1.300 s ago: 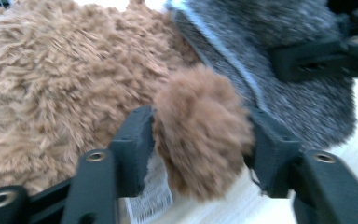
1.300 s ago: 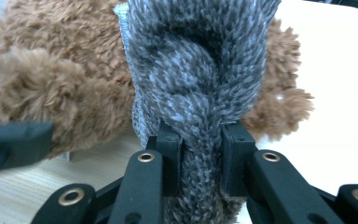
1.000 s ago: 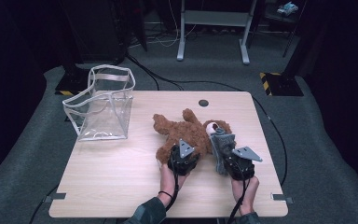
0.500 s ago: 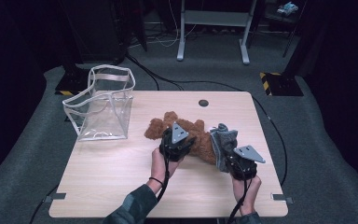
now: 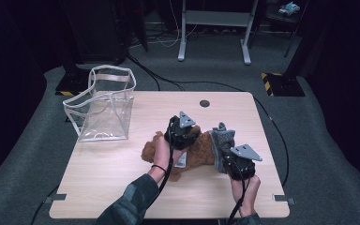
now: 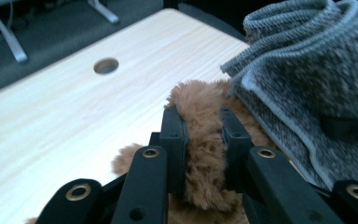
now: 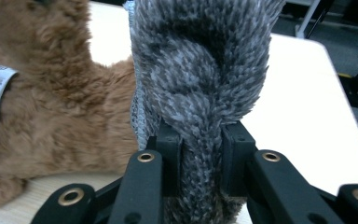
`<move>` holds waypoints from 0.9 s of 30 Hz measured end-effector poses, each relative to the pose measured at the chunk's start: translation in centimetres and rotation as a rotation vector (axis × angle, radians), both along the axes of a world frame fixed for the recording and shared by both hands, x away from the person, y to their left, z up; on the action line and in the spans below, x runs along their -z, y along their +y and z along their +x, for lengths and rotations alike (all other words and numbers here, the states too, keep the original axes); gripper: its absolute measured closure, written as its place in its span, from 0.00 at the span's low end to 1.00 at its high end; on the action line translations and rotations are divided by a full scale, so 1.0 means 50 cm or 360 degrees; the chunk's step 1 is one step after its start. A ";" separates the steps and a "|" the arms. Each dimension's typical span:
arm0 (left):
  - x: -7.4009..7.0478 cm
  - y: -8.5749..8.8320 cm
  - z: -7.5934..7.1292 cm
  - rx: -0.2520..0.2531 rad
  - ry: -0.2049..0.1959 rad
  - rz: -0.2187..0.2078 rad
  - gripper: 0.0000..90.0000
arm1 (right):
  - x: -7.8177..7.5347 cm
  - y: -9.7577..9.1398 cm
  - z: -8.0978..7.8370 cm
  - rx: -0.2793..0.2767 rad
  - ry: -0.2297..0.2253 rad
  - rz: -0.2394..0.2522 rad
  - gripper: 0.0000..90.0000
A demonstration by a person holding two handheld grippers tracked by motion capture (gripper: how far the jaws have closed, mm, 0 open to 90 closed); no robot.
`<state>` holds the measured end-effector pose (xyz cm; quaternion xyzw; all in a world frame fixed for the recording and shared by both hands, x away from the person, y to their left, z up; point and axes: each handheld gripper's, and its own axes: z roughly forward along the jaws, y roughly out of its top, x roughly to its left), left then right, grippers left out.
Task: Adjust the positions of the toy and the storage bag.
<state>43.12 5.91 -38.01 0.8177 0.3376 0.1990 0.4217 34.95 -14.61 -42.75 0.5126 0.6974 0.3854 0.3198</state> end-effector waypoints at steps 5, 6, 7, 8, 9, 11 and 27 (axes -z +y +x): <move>0.001 -0.002 0.006 -0.0044 -0.0006 0.0069 0.73 | -0.001 0.015 0.021 -0.0063 0.0006 0.0003 0.81; 0.001 -0.001 0.004 -0.0082 -0.0020 0.0076 0.68 | -0.002 0.020 0.024 -0.0084 0.0000 0.0018 0.81; 0.000 0.002 0.004 -0.0081 -0.0008 0.0088 0.64 | -0.004 0.025 0.027 -0.0099 -0.0001 0.0015 0.81; 0.000 0.002 0.004 -0.0081 -0.0008 0.0088 0.61 | -0.005 0.032 0.031 -0.0121 0.0003 0.0022 0.81; -0.003 0.009 -0.006 -0.0097 -0.0024 0.0087 0.57 | -0.003 0.038 0.036 -0.0135 0.0014 0.0030 0.81; -0.005 0.020 -0.021 -0.0079 -0.0026 0.0093 0.54 | 0.007 0.052 0.046 -0.0130 0.0052 -0.0001 0.81; 0.039 0.162 -0.170 -0.0128 -0.0054 0.0042 0.28 | 0.030 0.071 0.072 -0.0043 0.0107 -0.0053 0.82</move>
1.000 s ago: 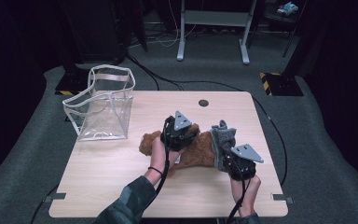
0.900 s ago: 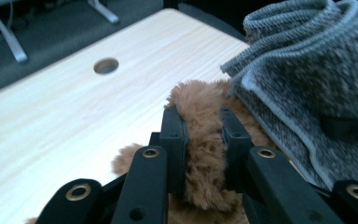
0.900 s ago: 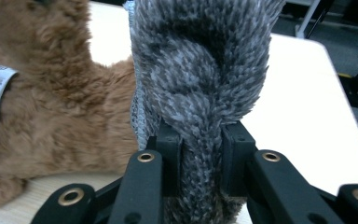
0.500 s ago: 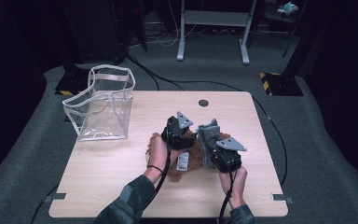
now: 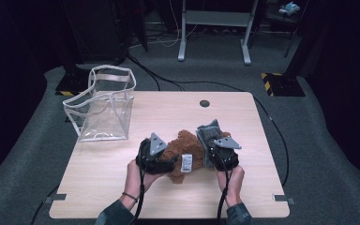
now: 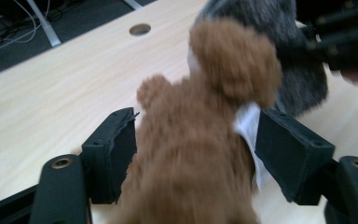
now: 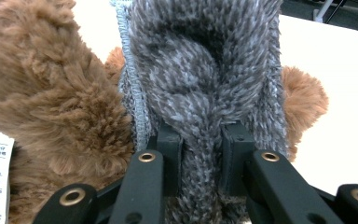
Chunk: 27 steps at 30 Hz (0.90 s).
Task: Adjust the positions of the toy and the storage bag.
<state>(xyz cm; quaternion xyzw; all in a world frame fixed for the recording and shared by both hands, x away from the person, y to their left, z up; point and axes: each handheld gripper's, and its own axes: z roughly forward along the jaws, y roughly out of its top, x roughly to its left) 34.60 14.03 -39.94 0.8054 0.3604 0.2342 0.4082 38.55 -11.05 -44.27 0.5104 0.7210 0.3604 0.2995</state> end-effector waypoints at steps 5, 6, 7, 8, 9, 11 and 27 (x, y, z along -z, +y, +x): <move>0.046 -0.001 -0.026 -0.0018 0.0008 0.0157 0.27 | 0.000 0.001 0.000 0.0010 0.0000 0.0003 0.82; 0.053 -0.001 -0.024 -0.0019 0.0001 0.0176 0.33 | 0.000 0.001 0.000 0.0009 0.0000 0.0002 0.82; 0.059 -0.001 -0.021 -0.0018 0.0006 0.0184 0.42 | 0.000 0.000 0.000 0.0006 -0.0003 0.0002 0.82; 0.063 -0.002 -0.016 -0.0028 -0.0005 0.0216 0.48 | 0.000 0.001 0.000 0.0009 0.0000 0.0005 0.82; 0.066 0.000 -0.011 -0.0030 -0.0016 0.0206 0.56 | 0.001 0.000 -0.001 0.0007 -0.0003 0.0002 0.82; 0.065 0.008 0.001 -0.0025 -0.0016 0.0160 0.71 | 0.002 -0.004 -0.001 -0.0001 -0.0010 0.0003 0.82; 0.034 0.048 0.087 -0.0053 0.0069 -0.0089 0.86 | 0.013 -0.045 -0.017 0.0012 -0.0014 0.0004 0.81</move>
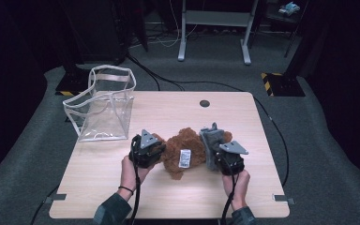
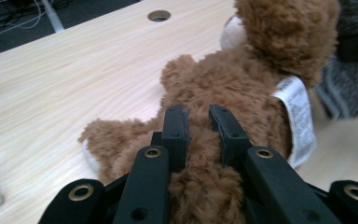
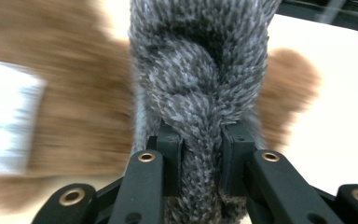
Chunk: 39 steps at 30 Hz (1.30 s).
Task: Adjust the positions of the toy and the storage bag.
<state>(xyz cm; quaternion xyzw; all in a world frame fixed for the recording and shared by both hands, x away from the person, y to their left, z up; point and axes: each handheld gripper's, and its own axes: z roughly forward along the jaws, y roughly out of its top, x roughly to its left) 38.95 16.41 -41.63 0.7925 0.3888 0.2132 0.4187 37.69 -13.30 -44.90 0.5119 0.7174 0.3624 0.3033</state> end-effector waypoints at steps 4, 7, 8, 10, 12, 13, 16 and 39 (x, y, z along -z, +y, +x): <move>0.004 0.003 0.016 -0.0015 0.0034 -0.0028 0.86 | 0.008 -0.060 0.021 0.0153 0.0034 -0.0012 0.81; 0.005 0.007 0.024 -0.0020 0.0048 -0.0047 0.86 | 0.005 -0.081 0.015 0.0185 0.0045 0.0023 0.81; 0.005 0.009 0.027 -0.0022 0.0061 -0.0054 0.86 | 0.001 -0.078 0.008 0.0163 0.0038 0.0049 0.81; 0.008 0.012 0.034 -0.0026 0.0076 -0.0076 0.85 | -0.011 -0.057 -0.008 0.0084 0.0008 0.0075 0.81; 0.011 0.014 0.038 -0.0029 0.0098 -0.0085 0.85 | -0.019 -0.028 -0.018 -0.0020 0.0007 0.0115 0.81; 0.012 0.015 0.040 -0.0028 0.0106 -0.0085 0.85 | -0.021 0.003 -0.022 -0.0106 0.0008 0.0099 0.81; 0.016 0.020 0.047 -0.0041 0.0134 -0.0106 0.85 | -0.012 0.041 -0.009 -0.0165 0.0029 0.0009 0.81; 0.032 0.028 0.064 -0.0033 0.0197 -0.0172 0.83 | 0.013 -0.005 0.027 0.0007 0.0115 0.0019 0.81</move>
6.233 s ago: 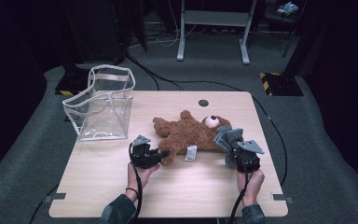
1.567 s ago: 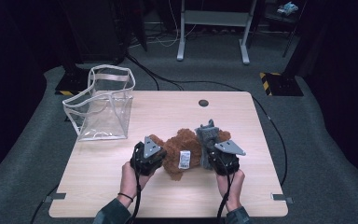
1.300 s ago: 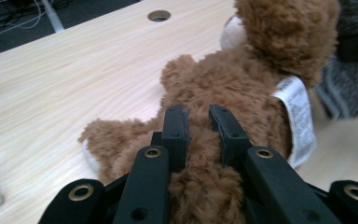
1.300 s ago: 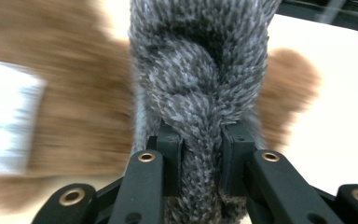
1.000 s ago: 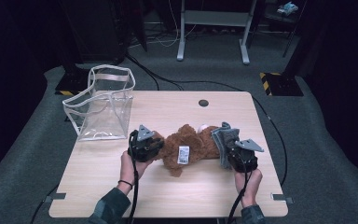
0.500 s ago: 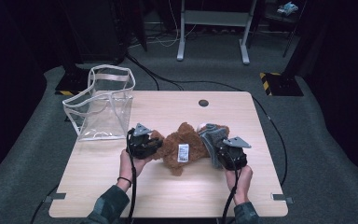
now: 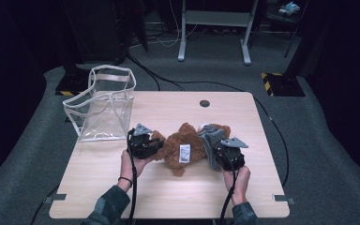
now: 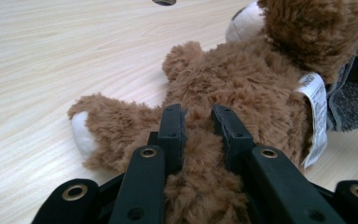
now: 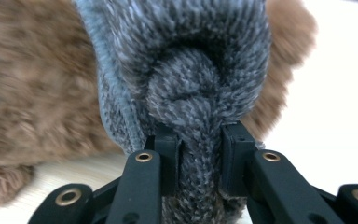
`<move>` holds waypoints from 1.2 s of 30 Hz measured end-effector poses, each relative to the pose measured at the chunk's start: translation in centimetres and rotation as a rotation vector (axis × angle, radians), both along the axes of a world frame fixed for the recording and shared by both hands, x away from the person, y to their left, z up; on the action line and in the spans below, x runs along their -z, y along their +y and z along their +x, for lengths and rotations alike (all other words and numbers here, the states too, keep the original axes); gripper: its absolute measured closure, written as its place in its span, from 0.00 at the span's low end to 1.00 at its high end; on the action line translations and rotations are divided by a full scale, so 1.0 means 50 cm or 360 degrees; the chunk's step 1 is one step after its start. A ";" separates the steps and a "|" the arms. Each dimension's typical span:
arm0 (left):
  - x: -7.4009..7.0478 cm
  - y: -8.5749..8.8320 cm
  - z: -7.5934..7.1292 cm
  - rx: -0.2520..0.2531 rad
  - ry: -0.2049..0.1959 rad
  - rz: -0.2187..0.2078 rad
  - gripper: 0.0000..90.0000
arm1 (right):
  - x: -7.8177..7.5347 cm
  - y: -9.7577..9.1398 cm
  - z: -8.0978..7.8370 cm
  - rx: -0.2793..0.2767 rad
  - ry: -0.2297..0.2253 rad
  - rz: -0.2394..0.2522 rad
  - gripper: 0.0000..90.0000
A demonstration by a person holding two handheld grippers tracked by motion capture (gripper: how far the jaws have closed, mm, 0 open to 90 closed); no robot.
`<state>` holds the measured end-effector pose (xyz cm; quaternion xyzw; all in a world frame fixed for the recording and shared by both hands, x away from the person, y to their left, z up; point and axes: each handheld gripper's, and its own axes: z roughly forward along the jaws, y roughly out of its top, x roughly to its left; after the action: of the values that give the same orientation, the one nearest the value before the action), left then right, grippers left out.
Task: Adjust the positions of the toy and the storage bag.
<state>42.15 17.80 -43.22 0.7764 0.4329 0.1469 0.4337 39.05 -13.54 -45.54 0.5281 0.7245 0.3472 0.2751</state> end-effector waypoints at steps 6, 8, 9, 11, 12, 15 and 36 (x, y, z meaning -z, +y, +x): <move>0.002 0.004 0.001 -0.0007 0.0011 -0.0012 0.83 | -0.038 0.056 -0.076 -0.0249 -0.0141 0.0021 0.81; 0.002 0.003 0.001 -0.0010 0.0011 -0.0005 0.83 | -0.041 0.088 -0.086 -0.0345 -0.0180 0.0022 0.81; 0.002 0.002 0.003 -0.0003 0.0009 -0.0003 0.83 | -0.037 0.104 -0.086 -0.0373 -0.0194 -0.0027 0.81; 0.002 -0.001 0.008 -0.0004 0.0007 0.0005 0.83 | -0.019 0.128 -0.071 -0.0404 -0.0150 -0.0058 0.81; 0.002 -0.001 0.008 -0.0004 0.0007 0.0005 0.83 | -0.012 0.131 -0.065 -0.0410 -0.0130 -0.0062 0.81; 0.004 -0.002 0.010 0.0005 0.0020 0.0000 0.82 | 0.006 0.143 -0.058 -0.0459 -0.0064 -0.0020 0.81; 0.017 0.022 -0.075 0.0113 0.0029 0.0083 0.42 | -0.009 0.159 -0.031 -0.0385 -0.0080 0.0068 0.81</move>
<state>38.39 18.88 -44.05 0.8038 0.4049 0.1356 0.4143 37.49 -5.58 -45.09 0.4338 0.7682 0.4064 0.2378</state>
